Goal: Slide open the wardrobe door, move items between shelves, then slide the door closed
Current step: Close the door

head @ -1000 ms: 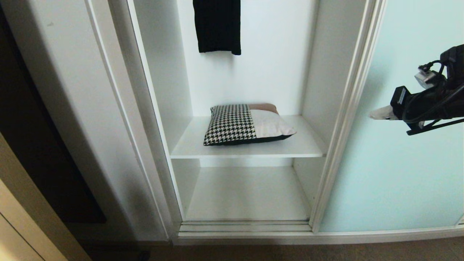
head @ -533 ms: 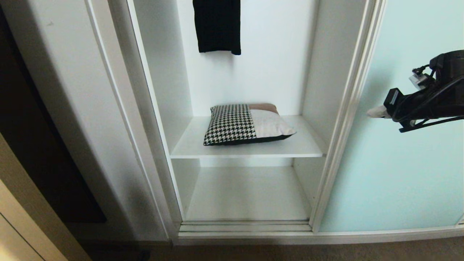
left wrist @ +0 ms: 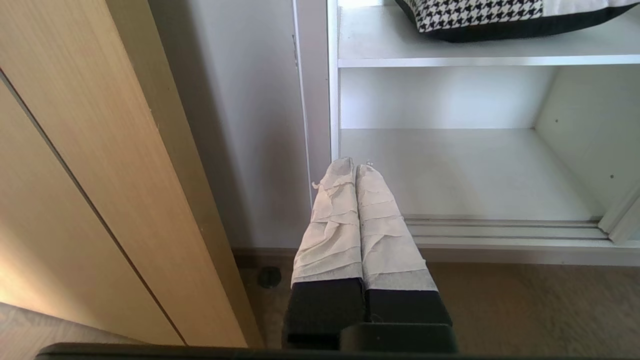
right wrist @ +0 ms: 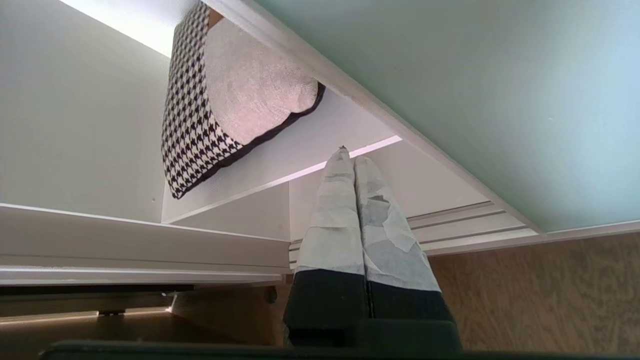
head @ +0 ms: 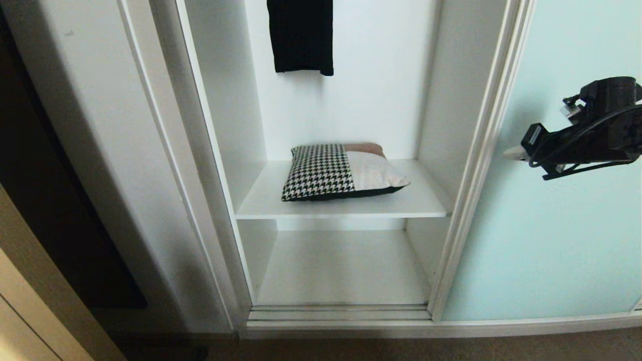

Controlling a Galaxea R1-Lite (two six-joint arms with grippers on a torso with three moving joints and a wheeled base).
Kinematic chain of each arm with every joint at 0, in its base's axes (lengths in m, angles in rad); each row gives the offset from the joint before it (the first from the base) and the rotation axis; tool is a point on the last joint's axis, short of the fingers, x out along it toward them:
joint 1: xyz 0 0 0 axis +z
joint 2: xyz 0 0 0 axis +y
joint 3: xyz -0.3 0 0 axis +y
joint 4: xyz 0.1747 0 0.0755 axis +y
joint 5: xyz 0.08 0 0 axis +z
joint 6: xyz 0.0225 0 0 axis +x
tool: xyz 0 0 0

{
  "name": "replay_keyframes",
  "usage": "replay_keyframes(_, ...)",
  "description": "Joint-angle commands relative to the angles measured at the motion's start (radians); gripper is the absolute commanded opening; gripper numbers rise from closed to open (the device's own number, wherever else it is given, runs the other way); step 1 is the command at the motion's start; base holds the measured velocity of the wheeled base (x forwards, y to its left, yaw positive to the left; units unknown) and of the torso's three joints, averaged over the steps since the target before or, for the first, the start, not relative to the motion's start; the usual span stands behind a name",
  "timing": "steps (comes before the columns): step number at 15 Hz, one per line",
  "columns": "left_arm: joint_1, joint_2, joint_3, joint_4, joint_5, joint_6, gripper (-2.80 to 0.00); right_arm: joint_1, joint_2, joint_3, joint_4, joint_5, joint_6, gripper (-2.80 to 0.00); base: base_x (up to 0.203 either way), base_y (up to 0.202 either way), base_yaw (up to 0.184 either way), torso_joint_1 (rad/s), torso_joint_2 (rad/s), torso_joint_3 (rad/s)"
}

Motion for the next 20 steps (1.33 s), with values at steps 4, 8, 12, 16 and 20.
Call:
replay_keyframes(4, 0.001, 0.002, 0.0, 0.0, 0.0, 0.001, -2.8, 0.02, 0.071, -0.051, -0.005, -0.03, 0.004, -2.8, 0.0, 0.0, 0.0, 0.0, 0.0, 0.0)
replay_keyframes(8, 0.001, 0.002, 0.0, 0.0, 0.0, 0.001, -2.8, 0.032, 0.12, -0.076, -0.091, -0.092, 0.003, -2.8, 0.0, 0.0, 0.0, 0.0, 0.0, 0.0)
replay_keyframes(12, 0.001, 0.002, 0.0, 0.0, 0.0, 0.001, -2.8, 0.026, 0.145, -0.08, -0.124, -0.094, 0.002, -2.8, 0.0, 0.0, 0.0, 0.0, 0.0, 0.0)
replay_keyframes(16, 0.001, 0.002, 0.0, 0.0, 0.0, 0.001, -2.8, 0.029, 0.157, -0.08, -0.138, -0.096, 0.004, -2.8, 0.0, 0.0, 0.0, 0.0, 0.0, 0.0)
replay_keyframes(20, 0.001, 0.002, 0.0, 0.0, 0.0, 0.001, -2.8, 0.056, 0.145, -0.078, -0.136, -0.104, 0.005, -2.8, 0.0, 0.0, 0.0, 0.0, 0.0, 0.0)
